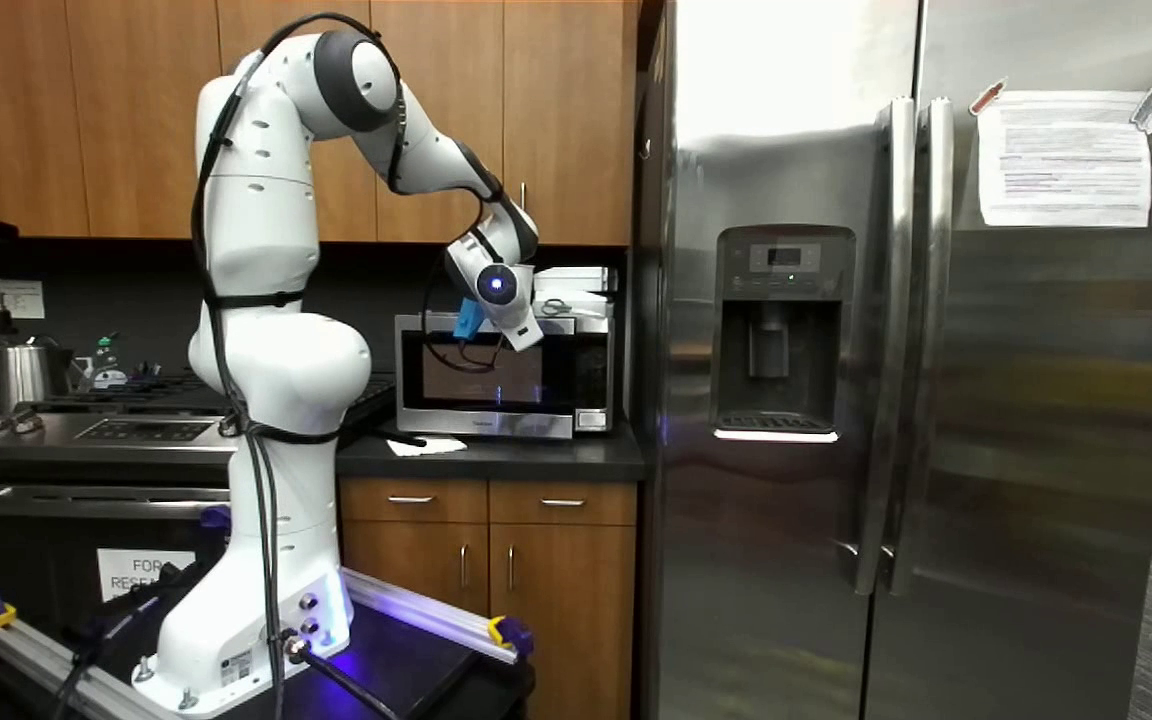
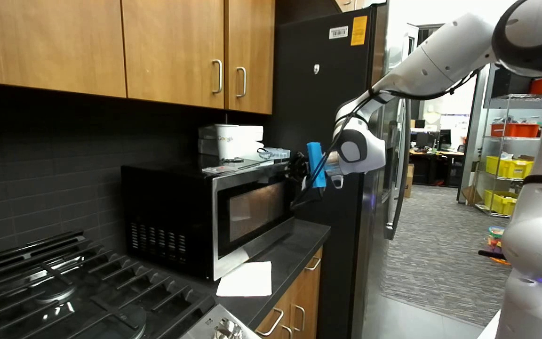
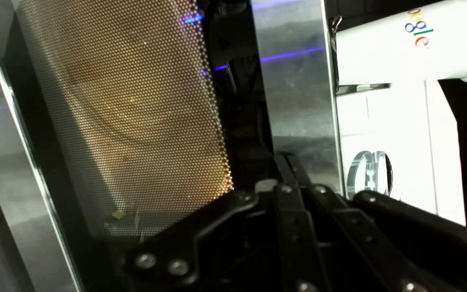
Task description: Close the microwave door
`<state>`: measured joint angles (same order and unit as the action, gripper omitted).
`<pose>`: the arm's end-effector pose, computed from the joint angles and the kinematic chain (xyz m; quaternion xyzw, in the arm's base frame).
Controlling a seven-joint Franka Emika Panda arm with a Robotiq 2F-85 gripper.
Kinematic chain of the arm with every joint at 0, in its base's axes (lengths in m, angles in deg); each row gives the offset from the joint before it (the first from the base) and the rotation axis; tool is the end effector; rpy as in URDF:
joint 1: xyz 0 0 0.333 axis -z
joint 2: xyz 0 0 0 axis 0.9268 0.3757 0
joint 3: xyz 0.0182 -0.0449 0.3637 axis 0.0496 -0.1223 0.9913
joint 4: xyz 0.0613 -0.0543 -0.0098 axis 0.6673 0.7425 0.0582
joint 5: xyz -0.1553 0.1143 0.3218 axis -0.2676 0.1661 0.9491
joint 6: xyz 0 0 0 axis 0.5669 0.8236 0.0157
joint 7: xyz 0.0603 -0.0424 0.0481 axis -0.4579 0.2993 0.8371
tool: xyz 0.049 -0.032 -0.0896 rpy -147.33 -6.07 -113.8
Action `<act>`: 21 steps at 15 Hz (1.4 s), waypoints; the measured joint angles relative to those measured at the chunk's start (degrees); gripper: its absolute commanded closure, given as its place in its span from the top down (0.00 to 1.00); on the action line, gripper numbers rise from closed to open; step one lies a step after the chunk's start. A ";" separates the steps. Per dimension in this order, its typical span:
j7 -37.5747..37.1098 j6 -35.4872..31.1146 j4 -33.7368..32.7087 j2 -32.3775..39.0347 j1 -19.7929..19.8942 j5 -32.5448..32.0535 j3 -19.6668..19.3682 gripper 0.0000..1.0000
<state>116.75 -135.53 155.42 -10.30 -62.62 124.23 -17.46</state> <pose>0.5031 0.0132 0.4477 -0.6258 0.4956 -0.2628 0.5419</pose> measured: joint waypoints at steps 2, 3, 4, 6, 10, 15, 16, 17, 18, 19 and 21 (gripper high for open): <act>-0.19 -0.50 -2.56 1.85 -0.77 -0.16 -0.43 0.00; -0.30 -0.55 -3.67 2.71 -0.77 -0.16 -0.35 0.00; -0.48 -0.55 -4.68 3.54 -0.77 -0.16 -0.28 0.00; -0.96 -0.52 -6.76 5.41 -0.78 -0.16 -0.07 0.00; -2.17 -0.55 -8.49 7.15 -0.80 -0.37 0.09 0.00; -4.25 -0.68 -10.11 8.39 -0.83 -2.68 0.25 0.00; -4.36 -0.89 -10.74 8.95 -0.86 -3.11 0.28 0.00; -4.72 -0.95 -10.98 9.13 -0.91 -3.75 0.33 0.00; -5.13 -1.01 -11.28 9.33 -0.94 -4.30 0.39 0.00; -5.40 -1.02 -11.78 9.74 -0.96 -4.82 0.47 0.00; -6.38 -1.01 -13.41 11.08 -1.07 -6.01 0.80 0.00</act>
<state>110.37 -136.55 142.01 0.78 -63.68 118.22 -16.65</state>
